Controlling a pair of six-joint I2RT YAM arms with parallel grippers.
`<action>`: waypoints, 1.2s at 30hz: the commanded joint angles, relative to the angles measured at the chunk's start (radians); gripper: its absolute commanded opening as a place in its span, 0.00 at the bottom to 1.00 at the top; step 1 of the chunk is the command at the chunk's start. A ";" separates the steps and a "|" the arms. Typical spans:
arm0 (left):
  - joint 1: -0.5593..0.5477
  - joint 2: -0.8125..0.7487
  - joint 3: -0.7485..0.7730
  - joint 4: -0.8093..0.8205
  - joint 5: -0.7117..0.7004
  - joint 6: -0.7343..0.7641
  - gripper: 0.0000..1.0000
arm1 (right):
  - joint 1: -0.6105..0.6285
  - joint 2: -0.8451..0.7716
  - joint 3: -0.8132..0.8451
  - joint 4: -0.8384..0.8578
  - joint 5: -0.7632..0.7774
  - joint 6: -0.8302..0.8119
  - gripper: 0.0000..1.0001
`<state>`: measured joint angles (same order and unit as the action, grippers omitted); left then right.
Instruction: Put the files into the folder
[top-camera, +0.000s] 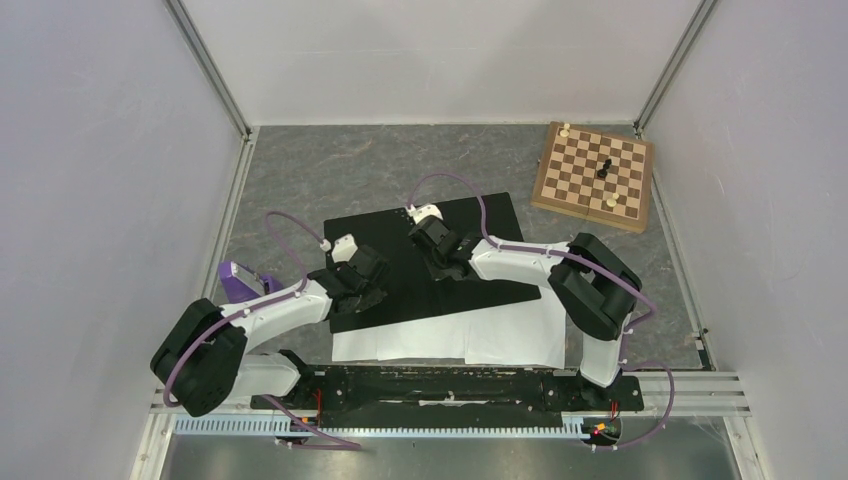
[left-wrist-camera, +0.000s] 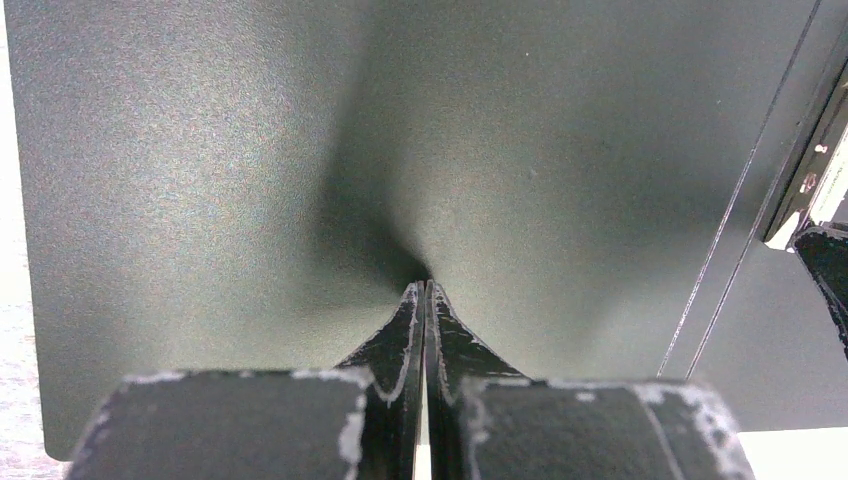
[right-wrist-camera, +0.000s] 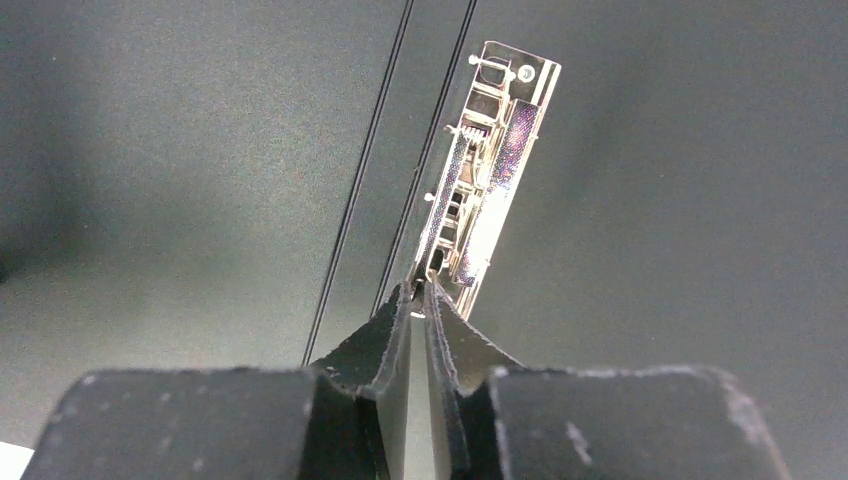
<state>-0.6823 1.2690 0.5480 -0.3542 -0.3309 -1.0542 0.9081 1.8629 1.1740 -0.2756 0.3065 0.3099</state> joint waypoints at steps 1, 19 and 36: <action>-0.003 0.013 -0.007 0.008 -0.046 -0.036 0.02 | 0.005 0.015 0.035 -0.016 0.051 -0.012 0.10; -0.003 0.046 0.006 -0.021 -0.053 -0.044 0.02 | 0.021 0.027 -0.021 -0.016 0.065 -0.013 0.09; -0.002 0.085 0.006 -0.073 -0.073 -0.083 0.02 | 0.021 0.064 -0.100 -0.073 0.218 0.016 0.06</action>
<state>-0.6849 1.3117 0.5751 -0.3603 -0.3592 -1.0843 0.9428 1.8713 1.1355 -0.2218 0.4023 0.3119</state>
